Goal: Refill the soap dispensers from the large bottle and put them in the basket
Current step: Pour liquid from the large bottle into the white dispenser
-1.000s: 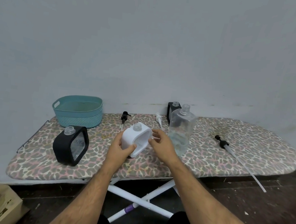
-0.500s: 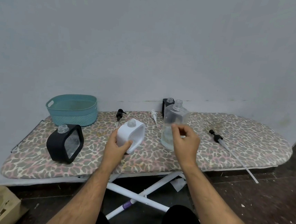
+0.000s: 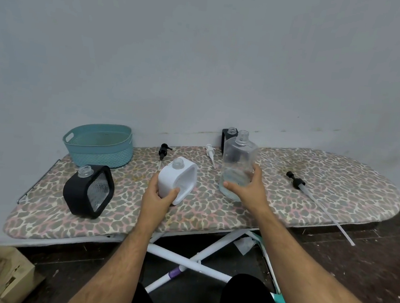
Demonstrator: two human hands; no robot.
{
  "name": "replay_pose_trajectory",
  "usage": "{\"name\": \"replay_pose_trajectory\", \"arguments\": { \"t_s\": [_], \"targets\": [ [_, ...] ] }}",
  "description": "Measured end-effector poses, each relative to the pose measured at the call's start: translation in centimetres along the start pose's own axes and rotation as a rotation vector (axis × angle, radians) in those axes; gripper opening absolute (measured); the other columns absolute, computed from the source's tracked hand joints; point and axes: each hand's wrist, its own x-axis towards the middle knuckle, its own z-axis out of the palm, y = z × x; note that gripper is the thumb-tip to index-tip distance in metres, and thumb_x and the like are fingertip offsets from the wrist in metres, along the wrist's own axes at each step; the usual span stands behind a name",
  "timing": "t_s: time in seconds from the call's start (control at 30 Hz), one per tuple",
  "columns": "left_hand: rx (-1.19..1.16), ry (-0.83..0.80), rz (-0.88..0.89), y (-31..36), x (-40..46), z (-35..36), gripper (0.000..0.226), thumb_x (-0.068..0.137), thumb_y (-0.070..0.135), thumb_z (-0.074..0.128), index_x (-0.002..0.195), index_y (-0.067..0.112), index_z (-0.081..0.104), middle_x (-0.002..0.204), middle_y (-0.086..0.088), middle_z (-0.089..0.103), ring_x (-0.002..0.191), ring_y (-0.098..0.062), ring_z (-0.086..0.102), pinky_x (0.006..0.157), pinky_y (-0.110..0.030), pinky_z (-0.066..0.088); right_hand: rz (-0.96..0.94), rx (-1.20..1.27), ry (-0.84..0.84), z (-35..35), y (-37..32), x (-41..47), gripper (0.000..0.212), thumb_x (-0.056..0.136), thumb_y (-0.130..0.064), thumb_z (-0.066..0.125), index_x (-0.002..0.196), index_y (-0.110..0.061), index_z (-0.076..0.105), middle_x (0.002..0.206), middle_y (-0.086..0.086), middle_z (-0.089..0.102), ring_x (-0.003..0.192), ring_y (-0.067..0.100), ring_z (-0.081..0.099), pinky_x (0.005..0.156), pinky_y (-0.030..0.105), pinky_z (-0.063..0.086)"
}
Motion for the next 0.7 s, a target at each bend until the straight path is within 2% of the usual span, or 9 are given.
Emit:
{"name": "replay_pose_trajectory", "arguments": {
  "t_s": [0.1,0.2,0.23,0.3,0.4,0.5,0.6,0.7],
  "targets": [
    [0.04,0.015,0.0,-0.7,0.1,-0.1,0.061,0.085,0.018,0.075,0.138,0.03,0.048,0.129,0.005,0.058,0.112,-0.012,0.061,0.071,-0.019,0.056,0.011,-0.016,0.0,0.3,0.5,0.3,0.101,0.072,-0.028,0.086,0.151,-0.024,0.022,0.15,0.006,0.04,0.133,0.024,0.042,0.1,0.031,0.04],
    [0.047,0.022,0.003,-1.3,0.2,-0.2,0.061,0.084,0.021,0.076,0.136,0.033,0.049,0.129,0.005,0.06,0.113,-0.013,0.062,0.078,-0.026,0.057,0.003,-0.009,0.001,0.6,0.8,0.3,0.105,0.072,-0.033,0.086,0.152,-0.03,0.018,0.154,0.005,0.035,0.138,0.026,0.039,0.108,0.05,0.042],
    [0.048,0.021,-0.001,-1.4,0.2,-0.2,0.06,0.083,0.022,0.077,0.136,0.035,0.049,0.129,0.006,0.06,0.113,-0.013,0.062,0.081,-0.03,0.058,-0.009,-0.012,0.006,0.7,0.7,0.2,0.104,0.073,-0.033,0.085,0.152,-0.029,0.017,0.154,0.004,0.035,0.138,0.026,0.039,0.11,0.051,0.04],
    [0.043,0.016,-0.014,-1.6,0.2,-0.3,0.061,0.082,0.025,0.078,0.135,0.036,0.049,0.128,0.006,0.061,0.112,-0.014,0.063,0.082,-0.036,0.06,-0.03,-0.025,0.021,0.9,0.7,0.3,0.1,0.076,-0.033,0.082,0.153,-0.027,0.019,0.154,0.004,0.037,0.14,0.024,0.038,0.112,0.049,0.037],
    [0.023,0.005,-0.028,-1.5,0.2,-0.3,0.062,0.082,0.023,0.079,0.136,0.033,0.05,0.127,0.003,0.062,0.109,-0.015,0.065,0.075,-0.033,0.061,-0.051,-0.047,0.045,0.9,0.7,0.1,0.094,0.075,-0.037,0.082,0.151,-0.026,0.027,0.151,0.001,0.042,0.136,0.019,0.041,0.111,0.042,0.038],
    [0.002,0.005,-0.037,-1.3,0.1,-0.2,0.063,0.082,0.018,0.078,0.137,0.031,0.049,0.125,0.002,0.062,0.107,-0.015,0.066,0.071,-0.029,0.06,-0.076,-0.066,0.05,0.7,0.2,-0.4,0.077,0.073,-0.038,0.084,0.137,-0.028,0.043,0.128,-0.008,0.053,0.119,0.012,0.048,0.096,0.032,0.041],
    [-0.016,0.007,-0.051,-1.3,0.1,-0.3,0.063,0.081,0.019,0.08,0.135,0.033,0.051,0.125,-0.001,0.063,0.105,-0.018,0.067,0.069,-0.031,0.061,-0.103,-0.073,-0.026,0.5,-0.3,-0.9,0.07,0.071,-0.039,0.085,0.13,-0.03,0.049,0.125,-0.01,0.053,0.112,0.01,0.05,0.09,0.027,0.039],
    [-0.033,0.006,-0.061,-1.3,0.1,-0.3,0.064,0.079,0.02,0.082,0.133,0.032,0.051,0.125,-0.001,0.064,0.105,-0.018,0.068,0.069,-0.032,0.061,-0.139,-0.066,-0.073,0.5,-1.2,-1.6,0.066,0.072,-0.034,0.085,0.127,-0.027,0.049,0.118,-0.017,0.054,0.102,-0.003,0.052,0.081,0.017,0.039]
  ]
}}
